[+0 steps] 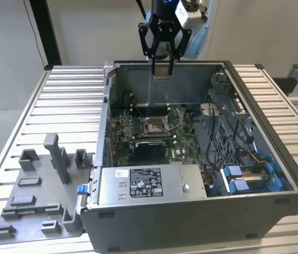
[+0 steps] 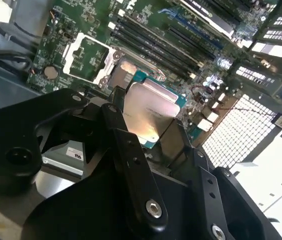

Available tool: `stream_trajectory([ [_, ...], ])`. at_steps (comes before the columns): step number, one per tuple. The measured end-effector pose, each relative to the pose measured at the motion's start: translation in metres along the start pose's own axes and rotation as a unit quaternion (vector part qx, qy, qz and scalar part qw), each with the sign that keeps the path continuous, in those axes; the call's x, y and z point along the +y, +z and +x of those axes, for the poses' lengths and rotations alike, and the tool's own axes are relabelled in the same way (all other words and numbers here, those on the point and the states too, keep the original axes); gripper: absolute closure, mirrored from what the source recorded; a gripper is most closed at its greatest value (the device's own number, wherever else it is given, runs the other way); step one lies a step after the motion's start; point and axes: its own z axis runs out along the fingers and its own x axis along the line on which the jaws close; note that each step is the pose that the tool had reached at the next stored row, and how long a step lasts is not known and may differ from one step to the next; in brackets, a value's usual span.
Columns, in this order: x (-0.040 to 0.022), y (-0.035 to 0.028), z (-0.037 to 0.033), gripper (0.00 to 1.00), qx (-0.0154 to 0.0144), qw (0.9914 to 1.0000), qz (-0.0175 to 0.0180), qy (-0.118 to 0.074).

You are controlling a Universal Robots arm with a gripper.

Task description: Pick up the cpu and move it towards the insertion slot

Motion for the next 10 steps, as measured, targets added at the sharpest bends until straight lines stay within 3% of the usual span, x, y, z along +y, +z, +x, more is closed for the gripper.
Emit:
stream_trajectory([
  [5, 0.0119, 0.0016, -0.0001, 1.0, 0.0, 1.0, 0.0, 0.0],
  [10, 0.0166, 0.0031, -0.0018, 1.0, 0.0001, 1.0, 0.0005, 0.0],
])
